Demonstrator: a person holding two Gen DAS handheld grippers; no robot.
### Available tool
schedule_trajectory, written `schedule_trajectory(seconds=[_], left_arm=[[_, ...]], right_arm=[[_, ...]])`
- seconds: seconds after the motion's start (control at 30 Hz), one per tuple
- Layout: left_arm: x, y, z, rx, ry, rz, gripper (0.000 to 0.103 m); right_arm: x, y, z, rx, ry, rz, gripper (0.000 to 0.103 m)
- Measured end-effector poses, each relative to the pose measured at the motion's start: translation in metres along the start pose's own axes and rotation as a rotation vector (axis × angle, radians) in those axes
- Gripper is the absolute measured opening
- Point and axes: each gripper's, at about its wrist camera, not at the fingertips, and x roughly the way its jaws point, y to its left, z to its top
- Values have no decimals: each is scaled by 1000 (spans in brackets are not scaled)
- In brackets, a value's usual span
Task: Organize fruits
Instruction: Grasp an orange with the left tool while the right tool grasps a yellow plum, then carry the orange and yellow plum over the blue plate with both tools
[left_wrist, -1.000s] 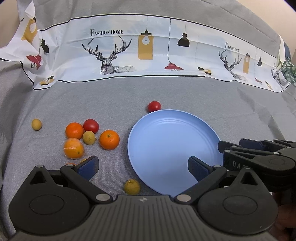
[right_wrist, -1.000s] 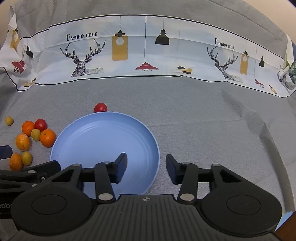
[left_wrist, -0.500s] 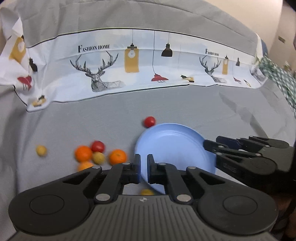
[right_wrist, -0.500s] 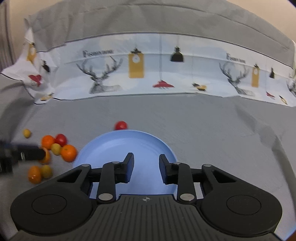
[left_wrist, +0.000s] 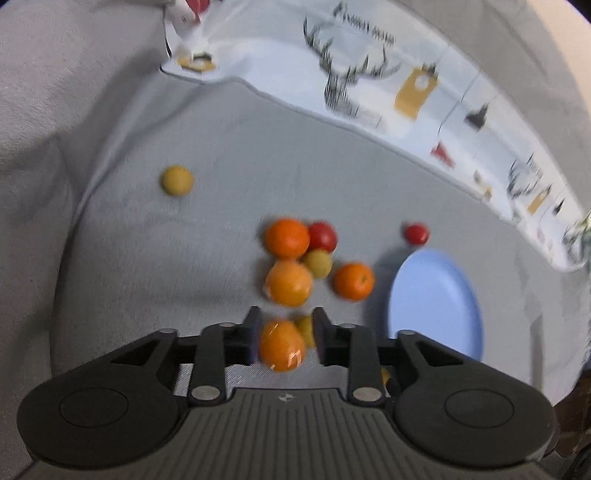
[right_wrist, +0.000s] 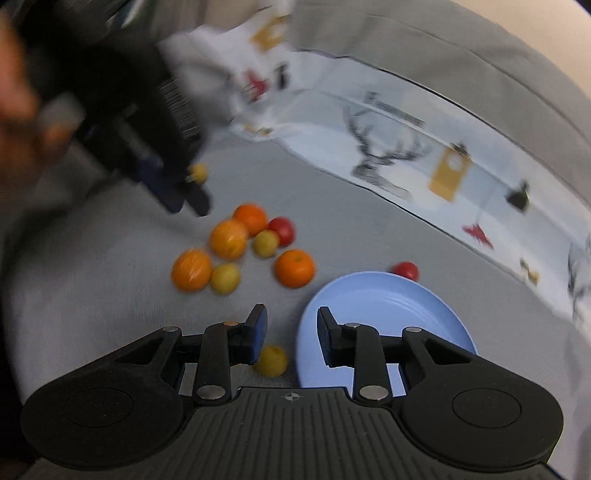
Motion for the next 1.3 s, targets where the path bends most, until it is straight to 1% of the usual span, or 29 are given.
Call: schedule_trajectory(seconds=[0.03, 0.1, 0.2, 0.27, 0.3, 0.4, 0.43, 0.47, 0.5, 0.6, 0.67, 0.7, 0.73, 0.77, 0.8, 0.87, 0.97, 1.07, 1.17, 1.3], left_arm=[[3, -4, -1, 23, 16, 25, 49], [6, -7, -6, 52, 27, 52, 57], [12, -8, -9, 85, 37, 61, 63], [18, -12, -9, 113, 50, 80, 64], [21, -14, -10, 125, 55, 88, 65], [27, -19, -10, 151, 70, 98, 65], [29, -21, -10, 157, 73, 98, 65], [30, -22, -9, 163, 77, 99, 65], [32, -24, -9, 172, 82, 100, 65], [37, -29, -11, 199, 88, 117, 64], [39, -29, -12, 205, 95, 124, 61], [39, -28, -12, 204, 96, 126, 53], [38, -26, -12, 196, 97, 116, 42], [37, -26, -10, 188, 98, 104, 36], [34, -25, -9, 179, 89, 98, 37], [31, -20, -7, 156, 65, 120, 36], [28, -9, -3, 96, 69, 115, 36], [30, -8, -3, 97, 91, 115, 37], [34, -13, -6, 125, 104, 124, 37], [39, -16, -8, 139, 115, 128, 37]], right_arm=[[2, 8, -1, -37, 6, -7, 31], [9, 22, -3, -120, 21, -21, 31], [15, 38, -11, -232, 46, -32, 31], [23, 46, -17, -292, 83, -47, 31], [24, 50, -19, -325, 88, -58, 30], [25, 51, -23, -349, 87, -66, 30], [25, 52, -24, -358, 88, -69, 29], [25, 53, -25, -365, 86, -76, 23], [23, 53, -25, -367, 83, -75, 23], [18, 52, -24, -353, 62, -51, 23], [10, 51, -22, -324, 25, -32, 23], [9, 46, -17, -289, 11, -12, 23], [6, 43, -13, -238, -5, 13, 23], [2, 39, -10, -189, -21, 37, 23], [0, 34, -7, -133, -38, 64, 23], [-1, 26, -4, -41, -39, 104, 23], [8, 16, -5, 67, 29, 173, 23], [16, 16, -11, 98, 96, 196, 23], [13, 19, -13, 114, 98, 197, 24], [20, 15, -14, 129, 134, 184, 26]])
